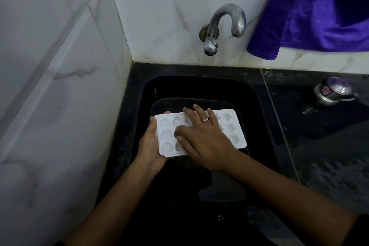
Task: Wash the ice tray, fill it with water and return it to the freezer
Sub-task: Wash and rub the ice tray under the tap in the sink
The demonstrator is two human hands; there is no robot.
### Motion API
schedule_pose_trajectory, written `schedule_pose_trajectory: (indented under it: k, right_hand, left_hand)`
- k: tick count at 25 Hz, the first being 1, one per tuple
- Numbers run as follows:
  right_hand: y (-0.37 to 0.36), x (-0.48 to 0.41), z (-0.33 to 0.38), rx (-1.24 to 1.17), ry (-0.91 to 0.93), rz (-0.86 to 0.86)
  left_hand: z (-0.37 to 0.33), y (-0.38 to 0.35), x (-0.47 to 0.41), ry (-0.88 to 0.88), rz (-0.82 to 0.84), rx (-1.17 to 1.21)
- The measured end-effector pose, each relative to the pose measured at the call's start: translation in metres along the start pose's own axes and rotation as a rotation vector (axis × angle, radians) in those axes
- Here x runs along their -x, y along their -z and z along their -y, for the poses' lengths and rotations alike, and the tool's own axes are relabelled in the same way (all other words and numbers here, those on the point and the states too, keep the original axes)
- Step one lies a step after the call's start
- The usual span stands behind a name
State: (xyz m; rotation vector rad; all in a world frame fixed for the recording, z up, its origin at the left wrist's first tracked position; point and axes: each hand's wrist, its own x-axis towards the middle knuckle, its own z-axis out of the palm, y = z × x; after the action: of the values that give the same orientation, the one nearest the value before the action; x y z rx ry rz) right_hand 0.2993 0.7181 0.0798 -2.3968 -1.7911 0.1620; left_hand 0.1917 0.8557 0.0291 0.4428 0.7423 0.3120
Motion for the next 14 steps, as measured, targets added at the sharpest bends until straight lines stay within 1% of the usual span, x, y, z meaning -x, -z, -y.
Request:
schedule_pose_trajectory:
  k: [2,6,8,11,14]
  right_hand:
    - [-0.001,0.002,-0.001,-0.015,-0.017,-0.003]
    - [-0.003,0.013,-0.002,-0.016,-0.005,0.012]
    - [0.000,0.017,-0.004,-0.034,-0.010,-0.004]
    - [0.001,0.028,-0.013,-0.060,-0.044,-0.031]
    - [-0.001,0.018,-0.013,-0.053,-0.112,-0.049]
  left_hand:
    - [-0.001,0.000,-0.001,-0.008,0.003,-0.009]
    - [-0.008,0.005,-0.007,-0.025,-0.044,-0.032]
    - [-0.011,0.006,-0.007,-0.061,-0.049,-0.016]
    - [-0.017,0.009,-0.006,-0.095,-0.059,0.042]
    - [-0.012,0.004,-0.006,-0.082,-0.064,0.001]
